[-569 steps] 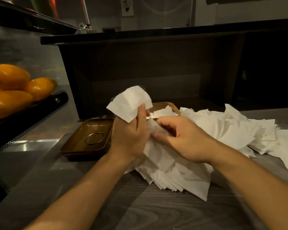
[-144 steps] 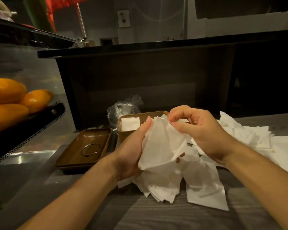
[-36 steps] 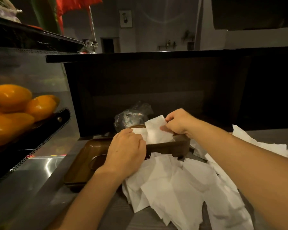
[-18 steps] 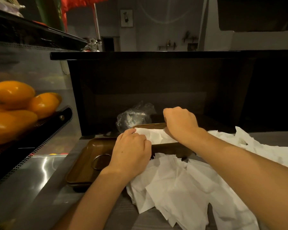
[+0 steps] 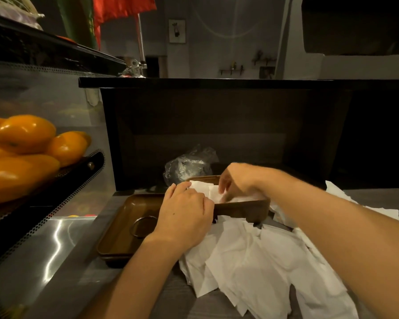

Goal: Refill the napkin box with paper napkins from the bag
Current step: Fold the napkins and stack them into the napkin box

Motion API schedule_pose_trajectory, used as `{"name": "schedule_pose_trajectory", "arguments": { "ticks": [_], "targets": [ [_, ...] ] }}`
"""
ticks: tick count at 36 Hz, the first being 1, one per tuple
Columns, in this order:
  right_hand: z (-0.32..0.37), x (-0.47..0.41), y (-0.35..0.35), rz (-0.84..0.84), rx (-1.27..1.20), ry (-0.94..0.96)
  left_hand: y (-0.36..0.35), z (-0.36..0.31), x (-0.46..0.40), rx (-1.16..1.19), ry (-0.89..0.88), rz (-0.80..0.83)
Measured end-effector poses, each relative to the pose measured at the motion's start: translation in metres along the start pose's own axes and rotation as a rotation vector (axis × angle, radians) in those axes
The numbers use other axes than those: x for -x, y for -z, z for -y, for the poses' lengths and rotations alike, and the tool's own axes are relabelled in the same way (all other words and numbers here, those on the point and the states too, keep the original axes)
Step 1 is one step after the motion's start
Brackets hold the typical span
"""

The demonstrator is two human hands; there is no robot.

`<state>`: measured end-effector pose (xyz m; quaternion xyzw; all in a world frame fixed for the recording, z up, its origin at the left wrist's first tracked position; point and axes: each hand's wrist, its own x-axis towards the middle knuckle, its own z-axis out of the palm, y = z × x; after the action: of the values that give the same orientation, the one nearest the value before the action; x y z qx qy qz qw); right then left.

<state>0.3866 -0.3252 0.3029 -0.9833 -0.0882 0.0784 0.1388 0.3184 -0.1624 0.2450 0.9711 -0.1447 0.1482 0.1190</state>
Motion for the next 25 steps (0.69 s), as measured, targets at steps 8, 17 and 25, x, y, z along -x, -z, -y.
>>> {"name": "schedule_pose_trajectory", "arguments": {
  "ticks": [8,17,25],
  "targets": [
    [-0.038,0.069,0.033,-0.486,-0.260,0.083,0.011,-0.012,0.004,0.216,0.027,-0.270],
    [-0.065,0.124,-0.011,-0.223,-0.444,0.263,0.015,-0.061,0.026,0.539,-0.228,-0.189],
    [-0.051,0.140,-0.028,0.252,-0.374,0.440,0.003,-0.057,0.034,0.707,-0.063,-0.054]
  ]
}}
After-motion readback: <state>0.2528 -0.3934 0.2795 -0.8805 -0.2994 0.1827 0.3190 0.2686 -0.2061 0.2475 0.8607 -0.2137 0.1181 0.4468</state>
